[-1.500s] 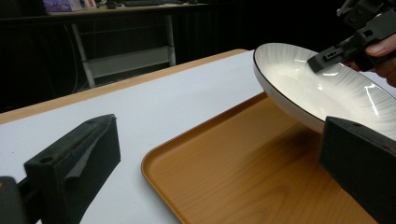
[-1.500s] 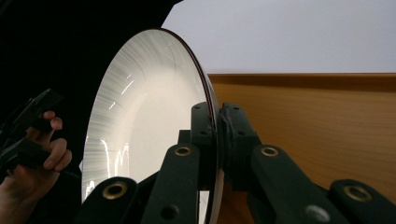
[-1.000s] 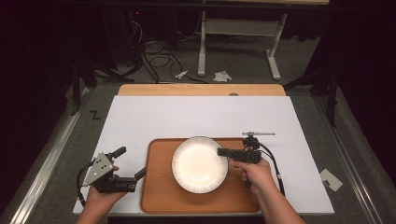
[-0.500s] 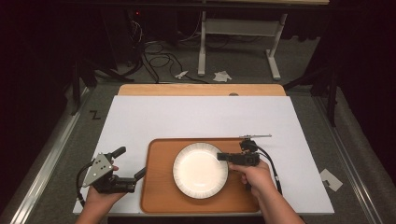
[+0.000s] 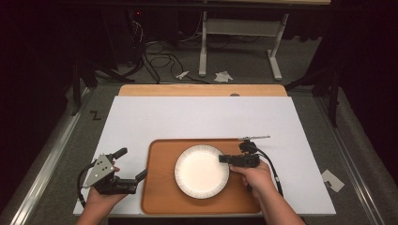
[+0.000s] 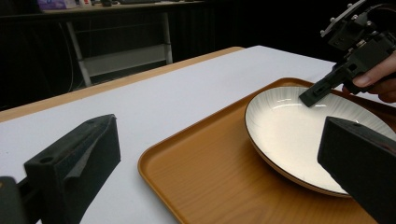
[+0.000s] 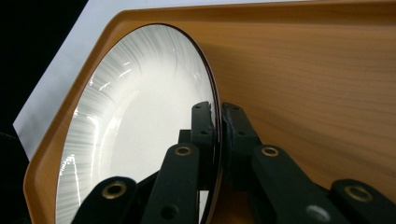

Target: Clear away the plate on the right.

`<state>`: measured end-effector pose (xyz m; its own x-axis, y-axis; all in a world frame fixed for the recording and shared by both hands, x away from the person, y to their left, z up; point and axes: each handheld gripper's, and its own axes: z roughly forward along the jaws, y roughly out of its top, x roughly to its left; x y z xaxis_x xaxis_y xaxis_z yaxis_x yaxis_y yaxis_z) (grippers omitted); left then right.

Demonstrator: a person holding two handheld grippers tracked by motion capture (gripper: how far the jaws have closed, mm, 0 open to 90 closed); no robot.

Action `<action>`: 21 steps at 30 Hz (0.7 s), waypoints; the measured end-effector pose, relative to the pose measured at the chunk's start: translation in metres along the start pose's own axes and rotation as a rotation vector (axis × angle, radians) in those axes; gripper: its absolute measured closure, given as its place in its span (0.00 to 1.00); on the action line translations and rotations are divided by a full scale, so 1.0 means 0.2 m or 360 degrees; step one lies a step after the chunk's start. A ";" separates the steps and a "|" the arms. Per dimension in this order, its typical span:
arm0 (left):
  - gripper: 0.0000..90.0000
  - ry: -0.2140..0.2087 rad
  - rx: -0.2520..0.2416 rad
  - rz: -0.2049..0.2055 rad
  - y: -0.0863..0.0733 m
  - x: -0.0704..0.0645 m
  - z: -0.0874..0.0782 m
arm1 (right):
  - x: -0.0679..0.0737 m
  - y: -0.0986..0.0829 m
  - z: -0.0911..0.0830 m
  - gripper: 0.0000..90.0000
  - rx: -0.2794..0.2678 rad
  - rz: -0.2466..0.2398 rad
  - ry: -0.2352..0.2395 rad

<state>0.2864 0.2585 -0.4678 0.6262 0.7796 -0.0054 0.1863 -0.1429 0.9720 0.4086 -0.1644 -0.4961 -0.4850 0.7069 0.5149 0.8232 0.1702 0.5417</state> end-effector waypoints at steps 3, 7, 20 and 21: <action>0.00 -0.0003 0.0006 0.0008 0.00 0.00 0.00 | -0.01 0.00 0.01 0.94 0.0011 -0.0003 -0.0011; 0.00 -0.0002 0.0010 0.0012 0.00 0.00 0.00 | -0.01 0.00 0.01 0.94 0.0017 -0.0004 -0.0014; 0.00 -0.0004 0.0007 0.0012 0.00 0.00 0.00 | -0.02 -0.01 0.03 0.92 0.0077 -0.0026 -0.0064; 0.00 -0.0003 0.0007 0.0012 0.00 0.00 0.00 | -0.02 -0.01 0.03 0.92 0.0077 -0.0026 -0.0064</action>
<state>0.2860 0.2583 -0.4679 0.6292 0.7772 0.0011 0.1850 -0.1511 0.9711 0.4109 -0.1641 -0.5036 -0.4867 0.7307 0.4787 0.8292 0.2141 0.5163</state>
